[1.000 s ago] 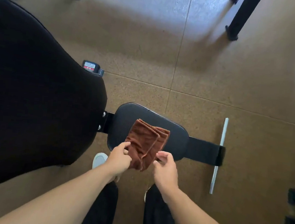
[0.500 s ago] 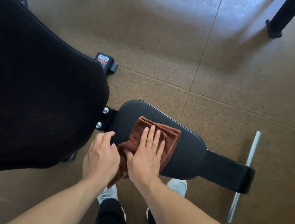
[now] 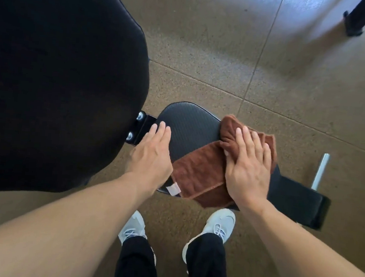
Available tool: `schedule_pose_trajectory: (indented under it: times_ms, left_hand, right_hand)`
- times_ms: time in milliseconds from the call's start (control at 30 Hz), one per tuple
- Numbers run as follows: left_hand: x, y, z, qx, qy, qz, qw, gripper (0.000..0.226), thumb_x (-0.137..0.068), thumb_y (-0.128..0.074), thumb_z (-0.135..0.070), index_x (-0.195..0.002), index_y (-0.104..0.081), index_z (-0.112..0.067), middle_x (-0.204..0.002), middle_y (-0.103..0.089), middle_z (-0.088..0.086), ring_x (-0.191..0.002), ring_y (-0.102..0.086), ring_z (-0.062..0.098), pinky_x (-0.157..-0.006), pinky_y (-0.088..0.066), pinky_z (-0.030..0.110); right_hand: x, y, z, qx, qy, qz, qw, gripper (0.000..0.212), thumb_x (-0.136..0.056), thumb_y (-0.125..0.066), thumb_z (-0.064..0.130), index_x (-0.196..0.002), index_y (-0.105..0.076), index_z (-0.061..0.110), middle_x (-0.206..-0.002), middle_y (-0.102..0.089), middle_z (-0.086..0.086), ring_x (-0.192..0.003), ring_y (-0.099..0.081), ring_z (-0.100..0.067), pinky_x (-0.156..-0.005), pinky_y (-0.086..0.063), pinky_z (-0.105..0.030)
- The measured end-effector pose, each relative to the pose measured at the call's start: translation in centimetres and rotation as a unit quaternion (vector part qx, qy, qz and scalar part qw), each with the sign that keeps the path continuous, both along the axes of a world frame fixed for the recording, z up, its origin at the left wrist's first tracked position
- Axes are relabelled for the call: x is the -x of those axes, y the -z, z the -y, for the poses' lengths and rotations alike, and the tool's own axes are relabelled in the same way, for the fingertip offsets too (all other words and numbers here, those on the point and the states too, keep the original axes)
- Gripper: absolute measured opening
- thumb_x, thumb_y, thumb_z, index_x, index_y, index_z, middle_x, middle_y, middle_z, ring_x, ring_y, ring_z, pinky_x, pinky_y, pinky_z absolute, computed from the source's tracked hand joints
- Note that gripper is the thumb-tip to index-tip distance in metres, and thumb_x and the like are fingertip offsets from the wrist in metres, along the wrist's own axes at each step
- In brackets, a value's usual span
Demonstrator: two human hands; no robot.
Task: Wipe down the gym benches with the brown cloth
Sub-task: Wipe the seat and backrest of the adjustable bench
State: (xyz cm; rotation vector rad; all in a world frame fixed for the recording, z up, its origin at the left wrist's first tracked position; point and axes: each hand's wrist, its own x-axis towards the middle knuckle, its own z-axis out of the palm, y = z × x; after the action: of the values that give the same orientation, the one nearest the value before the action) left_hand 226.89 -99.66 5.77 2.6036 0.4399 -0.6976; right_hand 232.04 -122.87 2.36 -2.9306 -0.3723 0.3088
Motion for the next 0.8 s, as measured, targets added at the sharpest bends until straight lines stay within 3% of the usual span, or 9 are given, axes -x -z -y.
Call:
schedule_pose_trajectory:
  times_ms: [67,200,300,467,533,600,667,800]
  left_hand:
    - [-0.5,-0.2,-0.5,-0.002,0.025,-0.017,1.0,0.068,-0.099,-0.035,-0.006,-0.163,-0.013,-0.011,-0.173,-0.007,0.003,-0.159,-0.005,0.018,-0.127,-0.023,0.039]
    - [-1.0,-0.9,-0.8,0.004,0.062,-0.041,0.997,0.068,-0.101,-0.035,-0.009,-0.163,-0.007,-0.01,-0.173,-0.002,0.005,-0.159,-0.003,0.021,-0.127,-0.018,0.036]
    - [-0.7,-0.5,-0.8,0.0,0.065,-0.025,0.998,0.064,-0.107,-0.034,-0.024,-0.163,-0.007,-0.011,-0.173,-0.003,0.006,-0.16,-0.003,0.022,-0.128,-0.018,0.037]
    - [-0.4,0.0,-0.4,0.004,0.035,0.004,0.999,0.067,-0.1,-0.038,-0.017,-0.163,-0.016,-0.011,-0.173,-0.009,0.002,-0.16,-0.003,0.017,-0.127,-0.019,0.035]
    - [-0.6,0.1,-0.3,-0.014,0.041,0.004,0.999,0.067,-0.098,-0.039,-0.014,-0.162,-0.02,-0.009,-0.172,-0.014,0.003,-0.16,-0.005,0.019,-0.128,-0.017,0.033]
    - [-0.9,0.0,0.0,-0.024,0.039,-0.007,0.999,0.068,-0.098,-0.04,-0.016,-0.162,-0.019,-0.009,-0.172,-0.014,0.003,-0.16,-0.006,0.019,-0.127,-0.018,0.033]
    - [-1.1,-0.5,0.3,-0.035,0.035,-0.034,0.998,0.072,-0.101,-0.045,-0.032,-0.163,-0.016,-0.01,-0.173,-0.01,0.004,-0.159,-0.007,0.019,-0.126,-0.022,0.037]
    - [-2.2,-1.8,1.2,-0.086,0.062,-0.1,0.989,0.113,-0.085,-0.052,-0.079,-0.163,-0.01,-0.009,-0.173,-0.006,0.006,-0.159,-0.007,0.022,-0.126,-0.026,0.041]
  right_hand:
    - [1.0,-0.7,2.3,0.001,0.049,-0.004,0.999,0.062,-0.106,-0.033,0.048,-0.162,-0.038,0.02,-0.17,-0.035,-0.002,-0.159,-0.025,-0.024,-0.13,-0.015,-0.05]
    - [-0.3,-0.9,0.0,0.022,0.113,-0.015,0.993,0.058,-0.104,-0.033,0.051,-0.154,-0.047,0.025,-0.156,-0.053,0.0,-0.146,-0.042,-0.027,-0.123,-0.023,-0.052]
    - [-3.3,-0.6,-4.3,0.017,0.059,-0.023,0.998,0.049,-0.106,-0.035,0.054,-0.141,-0.055,0.026,-0.134,-0.065,0.0,-0.123,-0.057,-0.029,-0.106,-0.036,-0.05]
    - [-9.0,0.0,-13.1,-0.035,-0.071,-0.092,0.993,0.041,-0.105,-0.04,0.059,-0.122,-0.06,0.028,-0.126,-0.068,0.002,-0.121,-0.063,-0.027,-0.091,-0.045,-0.043]
    - [-9.6,0.0,-14.1,-0.041,-0.142,-0.095,0.985,0.043,-0.104,-0.039,0.063,-0.125,-0.061,0.032,-0.128,-0.068,0.005,-0.122,-0.063,-0.025,-0.089,-0.046,-0.042]
    - [-9.5,0.0,-12.1,-0.058,-0.151,-0.093,0.982,0.045,-0.104,-0.039,0.065,-0.136,-0.058,0.04,-0.137,-0.064,0.01,-0.126,-0.062,-0.021,-0.09,-0.047,-0.042]
    - [-8.5,-0.7,-8.0,-0.072,-0.097,-0.101,0.987,0.047,-0.104,-0.038,0.067,-0.142,-0.053,0.044,-0.141,-0.063,0.014,-0.127,-0.063,-0.02,-0.092,-0.047,-0.042]
    - [-5.2,-3.7,4.2,-0.054,0.027,-0.131,0.99,0.041,-0.102,-0.042,0.068,-0.138,-0.055,0.053,-0.139,-0.065,0.018,-0.127,-0.064,-0.02,-0.097,-0.046,-0.037]
